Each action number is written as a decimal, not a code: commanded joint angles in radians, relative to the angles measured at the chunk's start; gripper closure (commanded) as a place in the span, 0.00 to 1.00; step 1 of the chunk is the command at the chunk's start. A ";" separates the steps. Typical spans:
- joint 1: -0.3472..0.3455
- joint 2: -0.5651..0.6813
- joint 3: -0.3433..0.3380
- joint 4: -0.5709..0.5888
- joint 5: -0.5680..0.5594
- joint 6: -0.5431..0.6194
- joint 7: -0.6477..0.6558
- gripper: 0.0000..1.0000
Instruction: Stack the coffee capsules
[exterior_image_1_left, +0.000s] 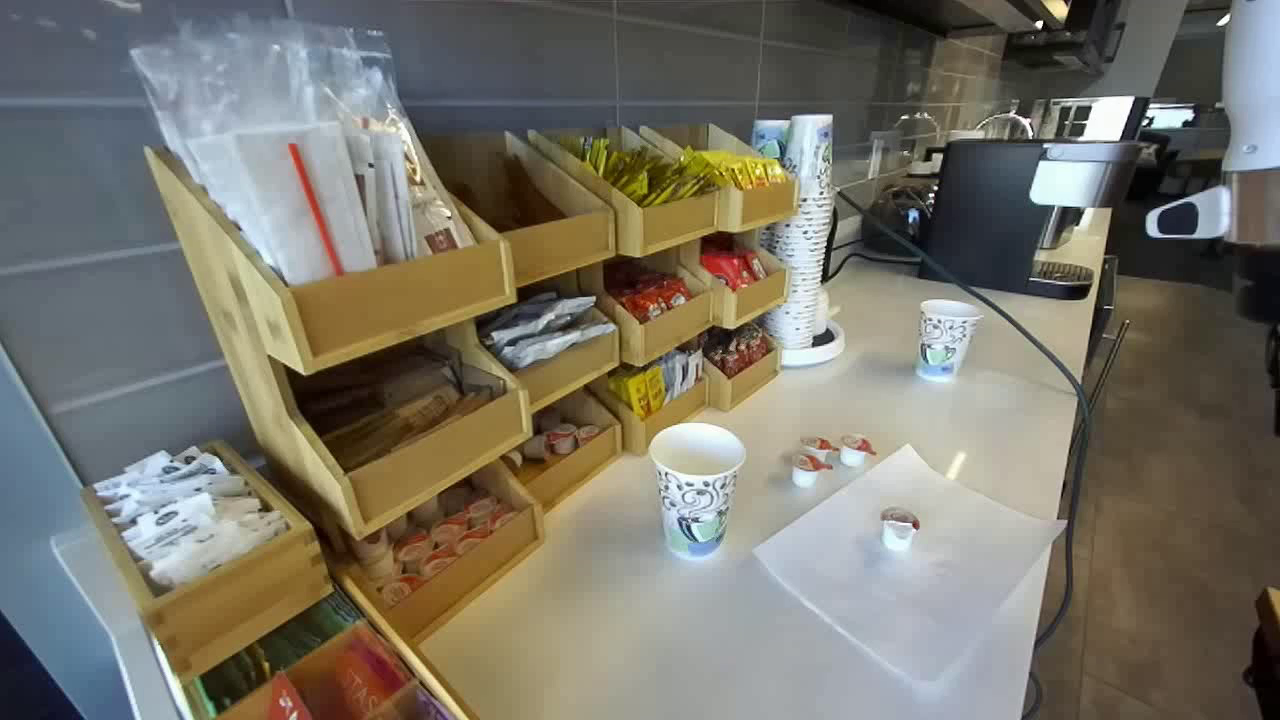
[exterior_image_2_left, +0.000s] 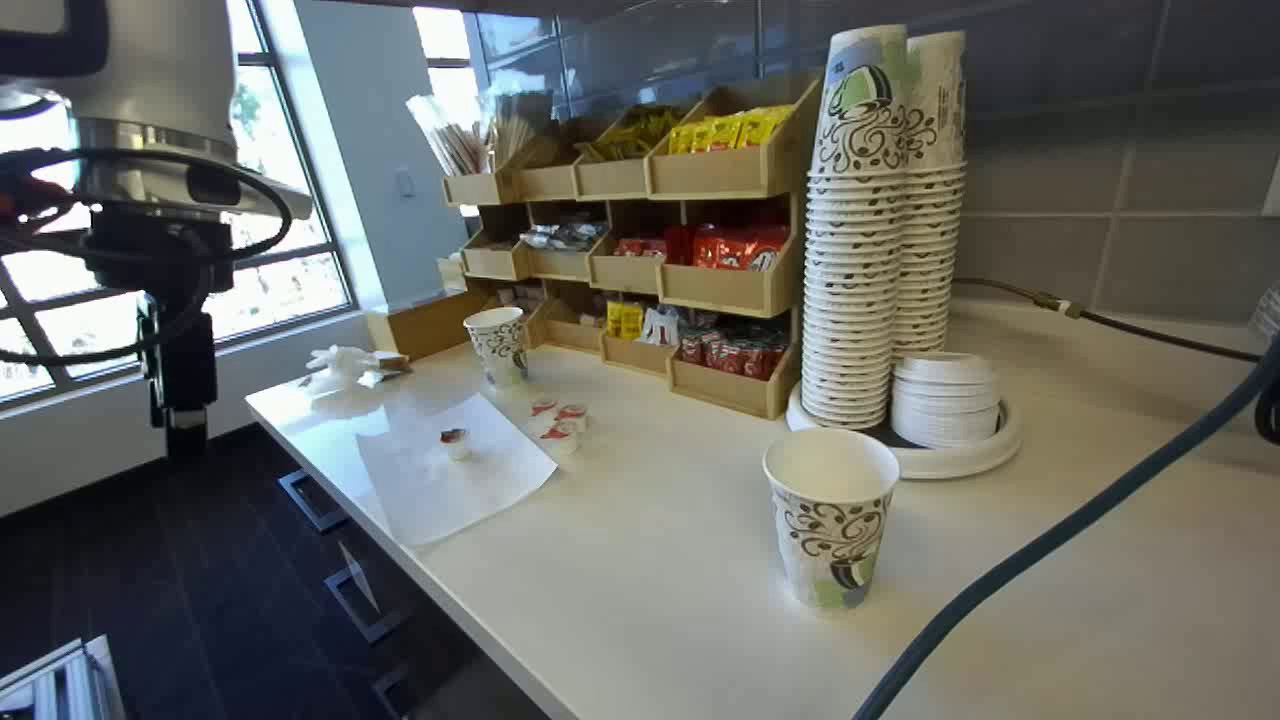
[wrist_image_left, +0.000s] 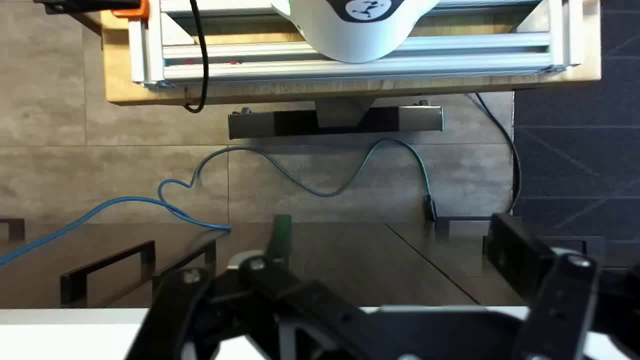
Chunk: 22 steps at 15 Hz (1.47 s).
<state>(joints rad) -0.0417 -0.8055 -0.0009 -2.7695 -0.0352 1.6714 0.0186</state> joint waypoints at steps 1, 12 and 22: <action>0.005 0.000 -0.004 0.002 -0.002 -0.003 0.003 0.00; 0.023 0.097 0.039 0.058 -0.052 0.169 0.000 0.00; 0.003 0.365 0.009 0.171 -0.130 0.478 -0.014 0.00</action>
<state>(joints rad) -0.0417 -0.4388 0.0108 -2.5986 -0.1642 2.1522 0.0038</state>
